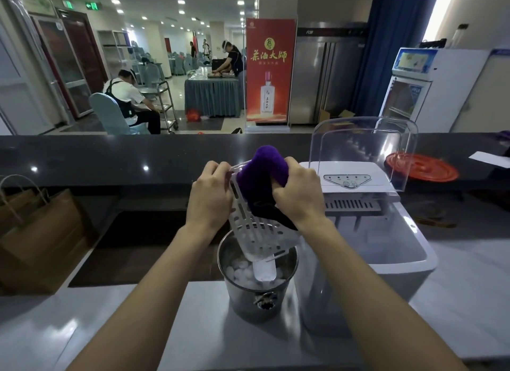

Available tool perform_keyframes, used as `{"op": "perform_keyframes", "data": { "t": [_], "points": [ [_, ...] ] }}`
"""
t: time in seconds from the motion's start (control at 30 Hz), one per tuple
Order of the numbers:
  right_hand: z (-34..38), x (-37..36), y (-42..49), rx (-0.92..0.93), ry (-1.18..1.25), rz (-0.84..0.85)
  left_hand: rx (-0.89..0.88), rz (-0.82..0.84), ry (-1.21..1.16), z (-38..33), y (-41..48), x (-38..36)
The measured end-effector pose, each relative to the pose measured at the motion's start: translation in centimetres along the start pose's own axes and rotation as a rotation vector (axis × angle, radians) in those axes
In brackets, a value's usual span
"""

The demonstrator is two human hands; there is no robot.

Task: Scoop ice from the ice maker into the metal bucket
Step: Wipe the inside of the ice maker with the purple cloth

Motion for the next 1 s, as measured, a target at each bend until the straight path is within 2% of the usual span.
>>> {"op": "perform_keyframes", "data": {
  "t": [0.17,0.27,0.37,0.5,0.7,0.8,0.9,1.0],
  "points": [
    [0.2,0.6,1.1,0.107,-0.104,-0.009,-0.254,-0.008,0.309,-1.5,1.5,1.9],
    [0.4,0.6,1.5,0.116,-0.065,0.005,-0.369,0.077,0.321,-2.5,3.0,2.2],
    [0.0,0.5,1.4,0.066,-0.07,0.054,-0.291,0.073,0.254,-1.9,3.9,2.3],
    [-1.1,0.5,0.2,0.016,-0.144,0.137,-0.21,0.021,0.3,-0.8,3.7,2.7],
    [-0.3,1.4,0.9,0.198,-0.28,0.12,-0.163,0.228,0.408,-2.0,3.9,2.8],
    [-0.6,1.6,1.5,0.144,-0.184,0.152,-0.083,0.315,0.383,-1.6,4.2,2.4],
    [-0.6,2.2,0.3,0.126,-0.064,-0.133,-0.037,0.291,0.38,-1.4,3.7,1.9],
    [0.1,3.4,-1.7,0.122,0.172,-0.454,0.027,0.253,0.347,-0.9,3.0,1.6]
  ]
}}
Point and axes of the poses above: each hand's wrist, its own y-axis towards the middle knuckle, its own x-axis out of the back of the hand, z = x × y, the point moved 3 cm from there along y, towards the middle knuckle
